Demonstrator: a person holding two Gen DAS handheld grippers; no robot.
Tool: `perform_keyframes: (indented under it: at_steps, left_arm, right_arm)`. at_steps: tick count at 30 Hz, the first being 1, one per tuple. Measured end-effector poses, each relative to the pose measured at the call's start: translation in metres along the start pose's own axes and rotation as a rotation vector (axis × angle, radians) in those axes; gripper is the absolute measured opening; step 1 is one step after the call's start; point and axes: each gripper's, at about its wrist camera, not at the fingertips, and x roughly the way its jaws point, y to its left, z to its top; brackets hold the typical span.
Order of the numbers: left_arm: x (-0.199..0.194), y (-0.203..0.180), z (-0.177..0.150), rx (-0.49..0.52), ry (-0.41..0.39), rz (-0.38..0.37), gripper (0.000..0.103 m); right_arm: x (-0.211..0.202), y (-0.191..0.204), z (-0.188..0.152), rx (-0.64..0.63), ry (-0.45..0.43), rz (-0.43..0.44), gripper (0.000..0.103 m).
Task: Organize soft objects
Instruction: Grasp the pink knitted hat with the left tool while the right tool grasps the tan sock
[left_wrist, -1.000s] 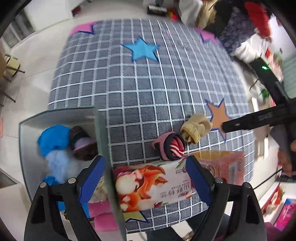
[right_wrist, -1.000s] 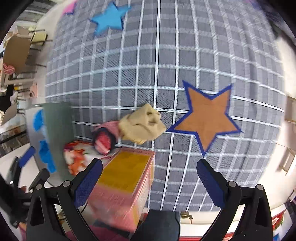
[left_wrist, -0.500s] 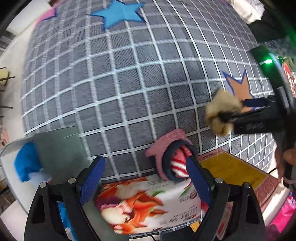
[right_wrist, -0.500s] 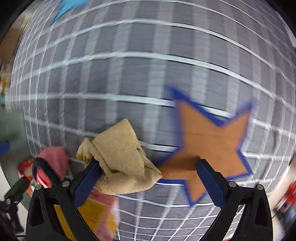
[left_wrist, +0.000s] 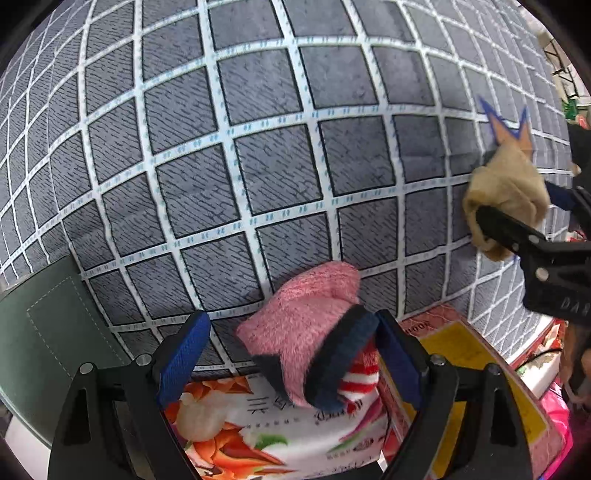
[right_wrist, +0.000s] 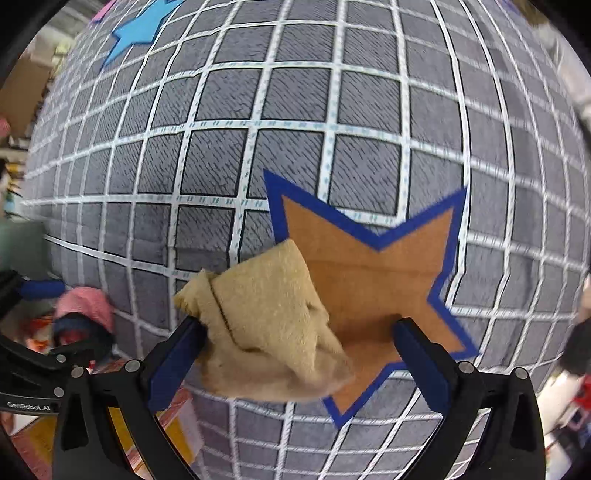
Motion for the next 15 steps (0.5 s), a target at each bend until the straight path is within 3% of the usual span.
perform_keyframes:
  at_steps: [6, 7, 8, 9, 10, 11, 13, 14, 15]
  left_arm:
    - [0.013, -0.026, 0.007, 0.052, 0.046, 0.099, 0.091]
    - [0.014, -0.028, 0.007, 0.060, 0.045, 0.111, 0.086]
    - [0.012, -0.031, 0.005, 0.072, 0.035, 0.132, 0.075]
    - [0.013, -0.039, 0.007, 0.085, 0.021, 0.147, 0.065]
    - [0.009, -0.043, 0.005, 0.097, 0.003, 0.145, 0.047]
    - [0.005, -0.045, 0.002, 0.101, -0.016, 0.105, 0.036]
    - [-0.004, -0.049, -0.005, 0.087, -0.064, 0.088, 0.032]
    - [-0.012, -0.048, -0.008, 0.073, -0.110, 0.111, 0.032]
    - [-0.022, -0.044, -0.011, 0.055, -0.154, 0.143, 0.032]
  right_arm:
    - [0.004, 0.023, -0.011, 0.006, 0.001, -0.028, 0.103]
    - [0.008, 0.017, -0.008, 0.018, 0.008, -0.021, 0.103]
    - [0.010, 0.013, -0.005, 0.030, 0.006, -0.015, 0.099]
    - [0.005, 0.006, -0.001, 0.029, -0.001, -0.013, 0.092]
    - [0.001, 0.005, -0.001, 0.019, -0.016, -0.012, 0.087]
    - [-0.005, 0.004, -0.002, 0.004, -0.027, -0.013, 0.077]
    - [-0.014, 0.009, -0.005, -0.030, -0.048, -0.005, 0.057]
    - [-0.017, 0.010, -0.005, -0.040, -0.055, 0.005, 0.040]
    - [-0.020, 0.011, -0.004, -0.038, -0.054, 0.026, 0.031]
